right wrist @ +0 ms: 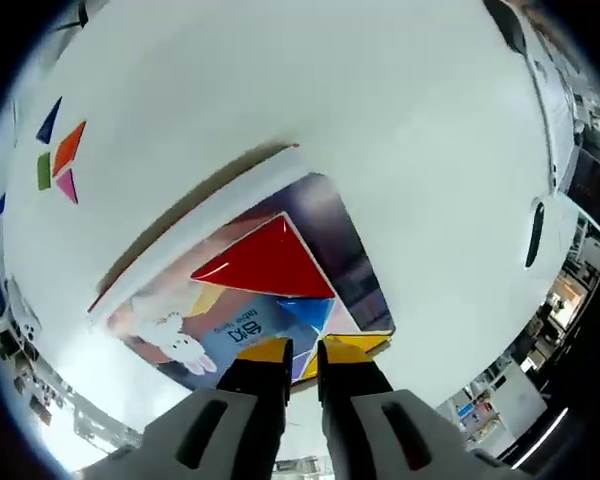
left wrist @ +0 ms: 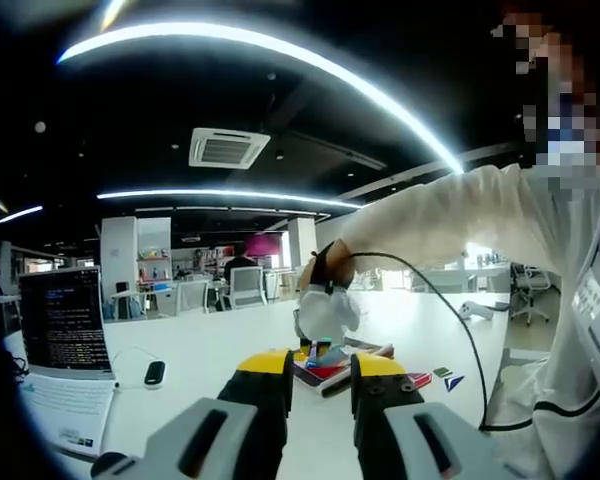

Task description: Pick up the tangram pieces one by one and place each piece onto its matching region on the pattern sheet, fitting the shapes together until the outline on the sheet is completely filled by the tangram pieces

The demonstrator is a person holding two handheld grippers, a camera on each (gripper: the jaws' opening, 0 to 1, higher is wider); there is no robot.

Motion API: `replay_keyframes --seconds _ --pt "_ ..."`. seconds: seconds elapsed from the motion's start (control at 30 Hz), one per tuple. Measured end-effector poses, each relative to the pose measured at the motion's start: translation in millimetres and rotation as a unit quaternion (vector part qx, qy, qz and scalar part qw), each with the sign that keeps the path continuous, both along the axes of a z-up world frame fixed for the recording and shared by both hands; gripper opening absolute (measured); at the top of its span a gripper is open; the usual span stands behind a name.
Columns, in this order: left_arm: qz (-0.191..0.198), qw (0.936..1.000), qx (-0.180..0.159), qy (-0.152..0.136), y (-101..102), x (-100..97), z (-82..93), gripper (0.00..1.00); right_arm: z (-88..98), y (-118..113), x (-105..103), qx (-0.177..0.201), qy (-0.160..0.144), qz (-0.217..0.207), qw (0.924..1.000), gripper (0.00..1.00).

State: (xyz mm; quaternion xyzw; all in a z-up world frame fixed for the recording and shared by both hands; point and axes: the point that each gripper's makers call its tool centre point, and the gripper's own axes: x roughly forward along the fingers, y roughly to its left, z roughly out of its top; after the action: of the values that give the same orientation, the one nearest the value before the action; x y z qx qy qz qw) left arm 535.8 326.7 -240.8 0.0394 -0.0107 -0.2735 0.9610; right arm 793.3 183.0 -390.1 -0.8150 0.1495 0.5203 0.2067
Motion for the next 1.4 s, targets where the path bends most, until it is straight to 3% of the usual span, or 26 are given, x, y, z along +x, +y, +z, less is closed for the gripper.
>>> replay_keyframes --seconds 0.1,0.33,0.37,0.57,0.73,0.93,1.07,1.27,1.4 --pt "0.000 1.0000 0.001 -0.001 -0.9 0.3 0.1 0.25 -1.1 2.7 -3.6 0.033 0.017 -0.016 0.9992 0.15" --pt "-0.002 1.0000 0.002 -0.001 -3.3 -0.8 0.4 0.25 -9.7 1.4 -6.0 0.040 0.021 -0.020 0.9988 0.20" --pt "-0.002 1.0000 0.002 -0.001 -2.7 -0.4 0.5 0.25 -8.5 8.8 -3.9 0.067 0.022 -0.021 0.9973 0.20" --pt "-0.003 1.0000 0.004 0.001 -3.9 0.7 -1.4 0.25 -8.7 7.9 -4.8 0.071 0.033 -0.045 0.9960 0.19" --pt "-0.002 1.0000 0.004 0.000 -3.1 -0.1 -0.8 0.25 -8.4 6.5 -9.3 0.082 0.049 -0.091 0.9912 0.19" --pt "-0.001 1.0000 0.003 0.001 -2.3 0.6 -1.3 0.25 -8.7 8.7 -11.3 0.085 0.058 -0.099 0.9897 0.19" --pt "-0.003 1.0000 0.005 0.001 -4.4 0.4 -1.9 0.25 -4.6 20.7 -9.6 0.109 0.060 -0.095 0.9877 0.18" --pt "-0.002 1.0000 0.005 0.000 -4.3 0.8 -1.5 0.25 -6.3 17.7 -6.5 0.105 0.054 -0.107 0.9873 0.17" --pt "-0.002 1.0000 0.005 0.001 -3.3 0.8 -1.6 0.25 -5.4 17.3 -14.6 0.123 0.077 -0.155 0.9772 0.17"
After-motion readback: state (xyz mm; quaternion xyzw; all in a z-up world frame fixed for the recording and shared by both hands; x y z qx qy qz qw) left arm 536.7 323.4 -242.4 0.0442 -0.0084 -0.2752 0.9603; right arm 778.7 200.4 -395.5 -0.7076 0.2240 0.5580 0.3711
